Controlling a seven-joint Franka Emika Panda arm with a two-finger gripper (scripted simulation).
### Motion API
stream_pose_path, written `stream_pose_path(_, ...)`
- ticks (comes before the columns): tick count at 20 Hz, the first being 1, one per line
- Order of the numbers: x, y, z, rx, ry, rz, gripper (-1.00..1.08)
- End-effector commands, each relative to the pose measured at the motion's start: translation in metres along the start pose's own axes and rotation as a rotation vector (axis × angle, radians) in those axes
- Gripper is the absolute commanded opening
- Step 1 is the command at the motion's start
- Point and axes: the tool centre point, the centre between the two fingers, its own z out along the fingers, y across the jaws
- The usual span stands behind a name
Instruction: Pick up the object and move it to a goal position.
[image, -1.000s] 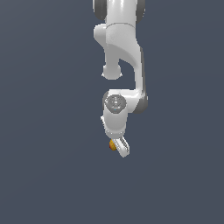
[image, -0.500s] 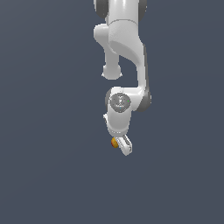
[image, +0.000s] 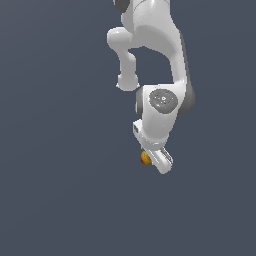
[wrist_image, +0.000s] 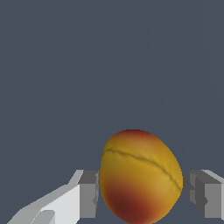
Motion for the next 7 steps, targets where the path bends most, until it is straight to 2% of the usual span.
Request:
stream_pose_path(1, -0.0066, -0.0056, -0.0111, -0.001, 0.0, 0.002, -1.0)
stream_pose_path(7, -0.0112, -0.0109, -0.0183, 0.0, 0.0, 0.001, -1.0)
